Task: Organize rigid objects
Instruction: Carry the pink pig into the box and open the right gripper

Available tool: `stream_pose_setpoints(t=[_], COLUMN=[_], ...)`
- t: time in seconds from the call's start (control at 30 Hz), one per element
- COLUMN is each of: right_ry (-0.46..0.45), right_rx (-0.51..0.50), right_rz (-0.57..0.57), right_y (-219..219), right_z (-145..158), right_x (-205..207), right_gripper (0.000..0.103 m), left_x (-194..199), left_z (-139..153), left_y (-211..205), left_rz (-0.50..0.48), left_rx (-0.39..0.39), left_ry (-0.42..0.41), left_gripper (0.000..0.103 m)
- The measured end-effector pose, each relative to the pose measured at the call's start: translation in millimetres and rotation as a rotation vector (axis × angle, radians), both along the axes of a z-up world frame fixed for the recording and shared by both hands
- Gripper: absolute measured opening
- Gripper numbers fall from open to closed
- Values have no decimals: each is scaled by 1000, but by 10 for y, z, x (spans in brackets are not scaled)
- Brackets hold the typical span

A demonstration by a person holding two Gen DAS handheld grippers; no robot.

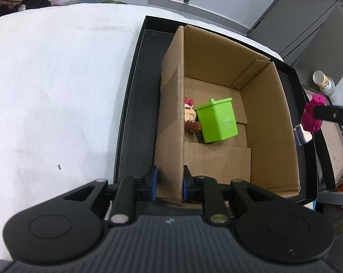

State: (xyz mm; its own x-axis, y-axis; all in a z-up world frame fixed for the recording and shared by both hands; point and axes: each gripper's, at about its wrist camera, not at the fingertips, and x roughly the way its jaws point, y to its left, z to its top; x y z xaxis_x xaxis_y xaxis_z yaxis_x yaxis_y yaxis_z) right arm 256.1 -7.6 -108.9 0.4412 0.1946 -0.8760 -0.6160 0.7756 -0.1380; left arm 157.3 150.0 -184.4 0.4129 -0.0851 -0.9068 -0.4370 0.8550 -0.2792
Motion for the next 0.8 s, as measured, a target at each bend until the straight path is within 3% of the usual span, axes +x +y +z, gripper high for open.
stream_pose_setpoints(t=[0.43,0.47,0.5,0.53,0.8], right_ry=[-17,-20,-16,2,31], right_rx=[61,63,69,78,75], right_rz=[127,126,131,132,128], right_y=[483,506,529,554,669], right_z=[73,78,84,84,-50], right_x=[-120,-124,-120,-106,-62], right_gripper=[36,34,11,7,7], left_x=[18,19,21,25,41], left_z=[11,14,21,28,31], left_y=[-17,-21,-28,-40,-67], left_rz=[-10,-12,-13,-16,-21], left_rx=[21,28,37,46,60], left_ry=[9,11,13,16,24], left_gripper=[18,18,17,17,16])
